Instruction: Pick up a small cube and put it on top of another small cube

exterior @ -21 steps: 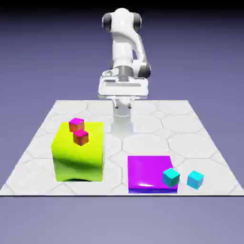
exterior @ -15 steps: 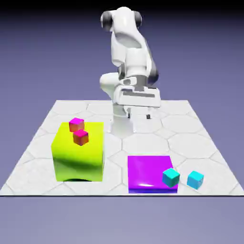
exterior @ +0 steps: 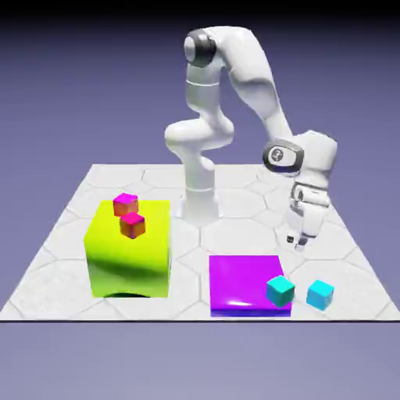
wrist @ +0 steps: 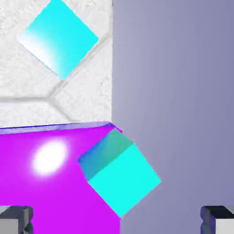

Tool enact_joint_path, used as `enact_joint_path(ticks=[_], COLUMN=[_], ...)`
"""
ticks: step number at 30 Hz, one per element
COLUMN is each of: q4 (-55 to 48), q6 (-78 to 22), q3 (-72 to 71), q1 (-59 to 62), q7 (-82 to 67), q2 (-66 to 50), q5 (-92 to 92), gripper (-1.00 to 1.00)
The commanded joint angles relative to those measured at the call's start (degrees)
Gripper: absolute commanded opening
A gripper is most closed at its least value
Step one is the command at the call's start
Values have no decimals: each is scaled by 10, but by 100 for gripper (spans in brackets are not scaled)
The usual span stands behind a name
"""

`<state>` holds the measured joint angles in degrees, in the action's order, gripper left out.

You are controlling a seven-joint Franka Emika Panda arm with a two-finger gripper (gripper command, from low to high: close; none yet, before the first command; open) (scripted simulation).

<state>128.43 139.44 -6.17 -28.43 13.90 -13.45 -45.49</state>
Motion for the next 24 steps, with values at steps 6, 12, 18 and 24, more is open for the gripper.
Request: enact_joint_path(ticks=[6, 12, 18, 24], q4=[-88, -146, -143, -114], q6=[-93, -112, -116, -215], q3=[-17, -8, -10, 35], q1=[-75, -103, -104, -38], q7=[-77, -94, -98, -42], q2=[-125, -224, -217, -98], q5=[-123, -208, -203, -101], gripper=[0, 0, -100, -100])
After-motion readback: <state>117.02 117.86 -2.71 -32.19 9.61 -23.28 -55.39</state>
